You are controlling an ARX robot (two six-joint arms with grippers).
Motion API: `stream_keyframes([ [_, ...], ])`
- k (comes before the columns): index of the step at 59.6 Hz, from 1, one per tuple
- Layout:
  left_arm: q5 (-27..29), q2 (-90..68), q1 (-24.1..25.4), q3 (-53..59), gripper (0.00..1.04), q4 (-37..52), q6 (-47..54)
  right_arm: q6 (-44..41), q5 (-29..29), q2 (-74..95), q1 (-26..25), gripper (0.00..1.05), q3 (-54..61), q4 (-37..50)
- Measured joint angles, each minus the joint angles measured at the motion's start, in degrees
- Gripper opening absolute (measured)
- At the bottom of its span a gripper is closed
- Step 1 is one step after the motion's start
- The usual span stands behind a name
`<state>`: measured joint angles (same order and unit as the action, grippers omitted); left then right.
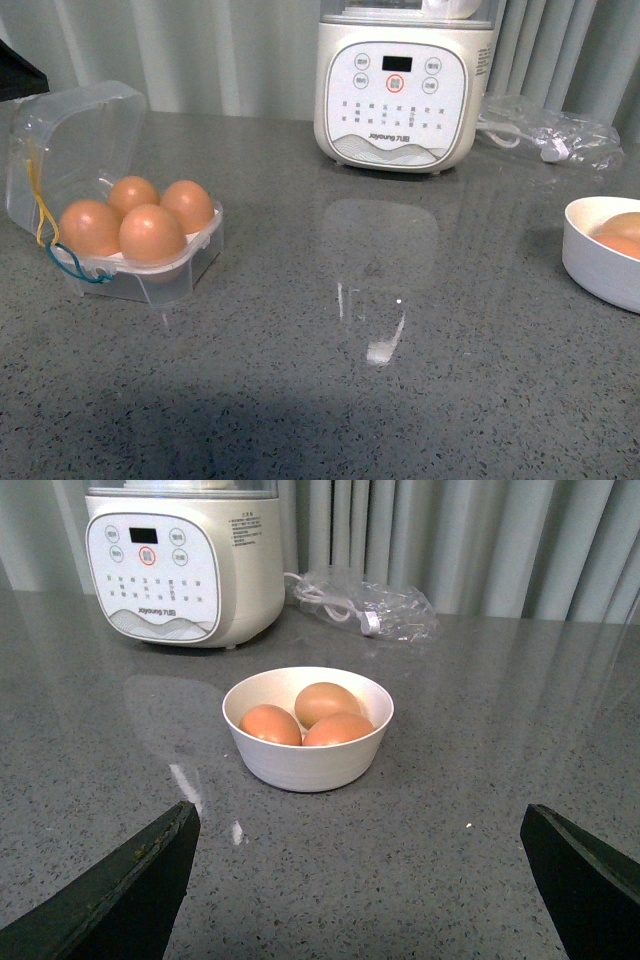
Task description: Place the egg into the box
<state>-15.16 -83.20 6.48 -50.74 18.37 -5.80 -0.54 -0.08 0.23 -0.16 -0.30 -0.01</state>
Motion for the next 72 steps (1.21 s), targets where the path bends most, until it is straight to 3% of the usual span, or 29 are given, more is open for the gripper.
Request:
stream_keyframes([
  [35, 1.27, 4.48, -9.92, 5.33, 0.98, -3.67, 3.98, 0.02, 0.0, 0.0, 0.0, 0.98, 0.0, 0.0],
  [55, 3.28, 6.88, -9.42, 5.01, 0.98, -6.23, 4.66, 0.02, 0.0, 0.0, 0.0, 0.98, 0.0, 0.0],
  [63, 4.81, 10.45, -7.21, 3.98, 0.98, -8.11, 4.46, 0.0, 0.0, 0.0, 0.0, 0.98, 0.0, 0.0],
  [72, 3.48, 19.32, -3.15, 3.89, 0.98, -15.93, 6.08, 0.0, -0.02, 0.0, 0.0, 0.98, 0.0, 0.0],
])
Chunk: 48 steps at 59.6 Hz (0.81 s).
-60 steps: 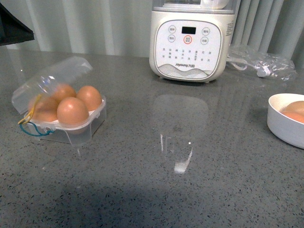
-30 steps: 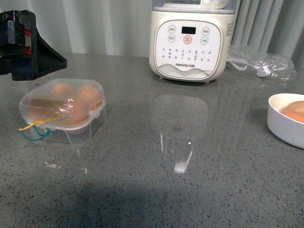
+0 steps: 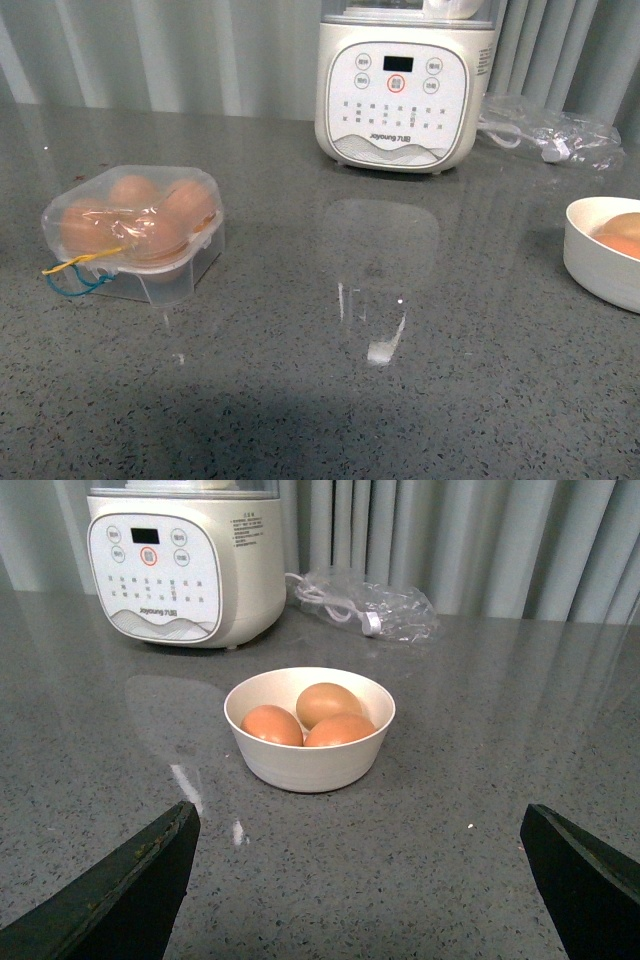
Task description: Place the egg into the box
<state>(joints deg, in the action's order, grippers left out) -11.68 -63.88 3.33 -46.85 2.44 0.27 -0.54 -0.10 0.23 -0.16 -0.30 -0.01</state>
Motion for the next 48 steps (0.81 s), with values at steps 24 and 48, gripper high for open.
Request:
stream_keyframes([
  [24, -12.37, 18.56, 15.93, 9.49, 0.98, -12.72, 7.21, 0.0, 0.02, 0.0, 0.0, 0.98, 0.0, 0.0],
  [48, -2.49, 31.89, 11.26, 30.91, 0.36, 13.42, 0.42, 0.02, 0.04, 0.0, 0.0, 0.98, 0.0, 0.0],
])
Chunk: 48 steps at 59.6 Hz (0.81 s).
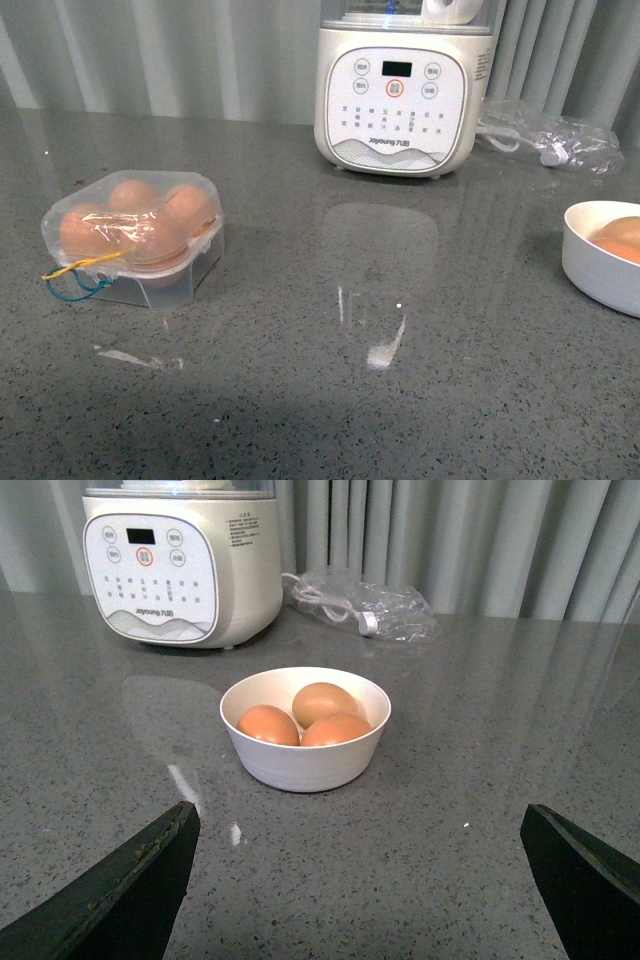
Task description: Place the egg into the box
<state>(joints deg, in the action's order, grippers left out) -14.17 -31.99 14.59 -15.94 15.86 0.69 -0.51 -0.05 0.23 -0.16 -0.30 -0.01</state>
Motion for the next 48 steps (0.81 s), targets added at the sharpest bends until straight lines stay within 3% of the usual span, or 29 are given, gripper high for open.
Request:
stream_keyframes([
  [11, 4.28, 4.46, -4.17, 4.98, 0.04, 0.17, -0.55, -0.02, -0.02, 0.0, 0.0, 0.98, 0.0, 0.0],
  [23, 7.54, 8.94, -7.65, 8.5, 0.04, -0.17, -0.76, -0.02, -0.02, 0.0, 0.0, 0.98, 0.0, 0.0],
  [29, 13.75, 11.06, -12.44, 9.92, 0.04, -1.09, -0.79, -0.02, -0.02, 0.0, 0.0, 0.98, 0.0, 0.0],
  [48, 14.16, 16.26, -14.6, 12.61, 0.04, -3.48, -0.76, 0.0, -0.02, 0.0, 0.0, 0.98, 0.0, 0.0],
])
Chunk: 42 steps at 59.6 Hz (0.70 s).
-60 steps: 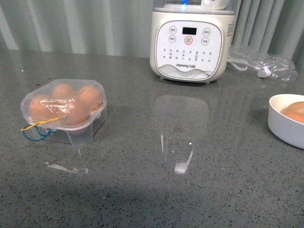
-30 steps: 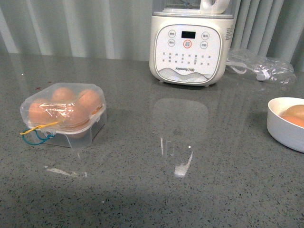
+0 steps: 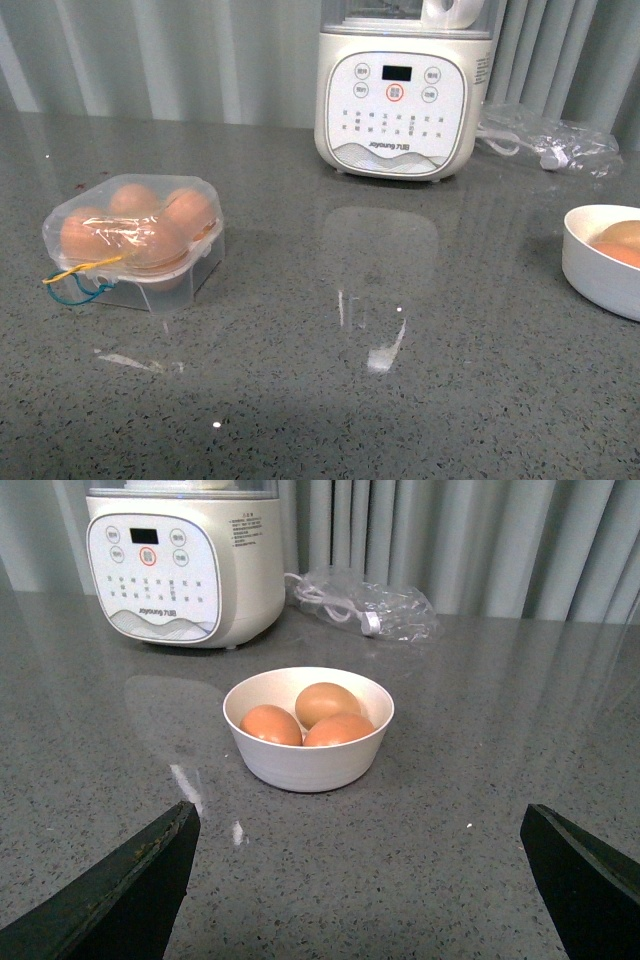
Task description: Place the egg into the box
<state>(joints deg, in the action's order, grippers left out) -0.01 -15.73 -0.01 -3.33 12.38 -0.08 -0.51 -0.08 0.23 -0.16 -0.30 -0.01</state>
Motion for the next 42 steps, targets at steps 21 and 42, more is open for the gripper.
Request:
stream_keyframes([
  [21, 0.04, 5.2, 0.0, 1.73, 0.04, -1.92, -0.02, -0.02, -0.02, 0.0, 0.0, 0.98, 0.0, 0.0],
  [42, 0.04, 15.5, -0.02, 1.7, 0.04, -12.26, -0.02, -0.02, 0.0, 0.0, 0.0, 0.98, 0.0, 0.0],
])
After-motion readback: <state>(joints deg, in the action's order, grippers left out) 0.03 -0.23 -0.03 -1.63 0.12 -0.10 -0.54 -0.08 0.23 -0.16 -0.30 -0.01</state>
